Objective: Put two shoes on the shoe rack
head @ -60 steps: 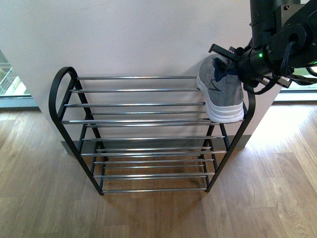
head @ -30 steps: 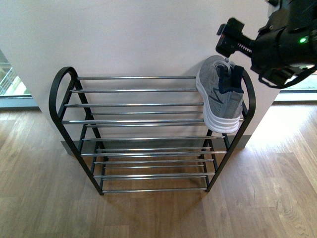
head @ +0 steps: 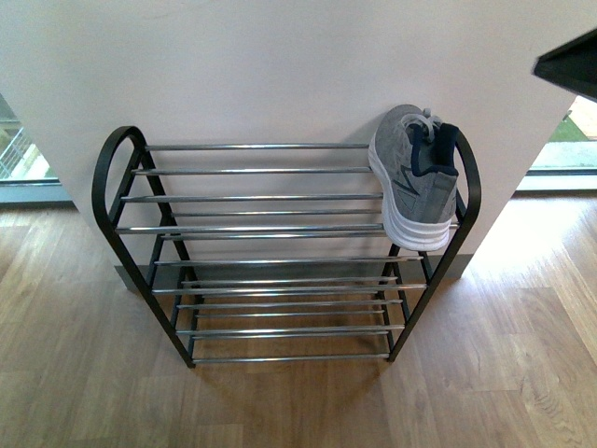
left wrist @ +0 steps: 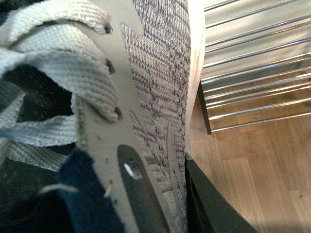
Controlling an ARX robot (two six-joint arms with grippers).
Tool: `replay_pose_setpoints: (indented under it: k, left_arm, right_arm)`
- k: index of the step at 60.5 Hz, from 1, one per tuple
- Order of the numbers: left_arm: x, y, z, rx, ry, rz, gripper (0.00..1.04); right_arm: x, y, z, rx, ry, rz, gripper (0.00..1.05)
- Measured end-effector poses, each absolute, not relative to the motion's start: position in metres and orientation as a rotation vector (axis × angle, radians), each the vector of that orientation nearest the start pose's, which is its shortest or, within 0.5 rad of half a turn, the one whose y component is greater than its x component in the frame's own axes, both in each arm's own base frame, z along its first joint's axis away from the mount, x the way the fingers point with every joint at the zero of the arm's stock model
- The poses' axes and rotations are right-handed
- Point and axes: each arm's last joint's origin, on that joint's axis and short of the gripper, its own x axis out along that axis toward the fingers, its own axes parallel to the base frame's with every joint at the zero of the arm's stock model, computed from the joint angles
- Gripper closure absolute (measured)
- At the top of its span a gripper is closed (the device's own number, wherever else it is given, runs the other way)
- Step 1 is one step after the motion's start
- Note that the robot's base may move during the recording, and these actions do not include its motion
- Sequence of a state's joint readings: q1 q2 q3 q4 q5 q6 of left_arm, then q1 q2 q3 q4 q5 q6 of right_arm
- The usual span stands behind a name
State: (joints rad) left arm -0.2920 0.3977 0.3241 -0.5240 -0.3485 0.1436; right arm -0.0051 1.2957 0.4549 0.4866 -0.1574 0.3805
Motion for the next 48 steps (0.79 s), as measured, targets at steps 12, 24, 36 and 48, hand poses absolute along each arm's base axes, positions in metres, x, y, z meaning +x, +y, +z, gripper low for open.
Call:
replay_pose_setpoints:
  k: [12, 24, 36, 48]
  left_arm:
    - [0.102, -0.02, 0.194, 0.328, 0.572, 0.014, 1.02]
    - [0.102, -0.02, 0.194, 0.328, 0.572, 0.014, 1.02]
    - [0.102, -0.02, 0.194, 0.328, 0.572, 0.014, 1.02]
    - [0.102, -0.02, 0.194, 0.328, 0.572, 0.013, 1.02]
  right_arm:
    - [0.197, -0.012, 0.183, 0.378, 0.316, 0.05, 0.09]
    - [0.176, -0.033, 0.181, 0.336, 0.222, -0.086, 0.09]
    - [0.167, -0.028, 0.175, 0.115, 0.041, -0.009, 0.31]
    - [0.154, -0.019, 0.171, 0.029, 0.009, -0.009, 0.63]
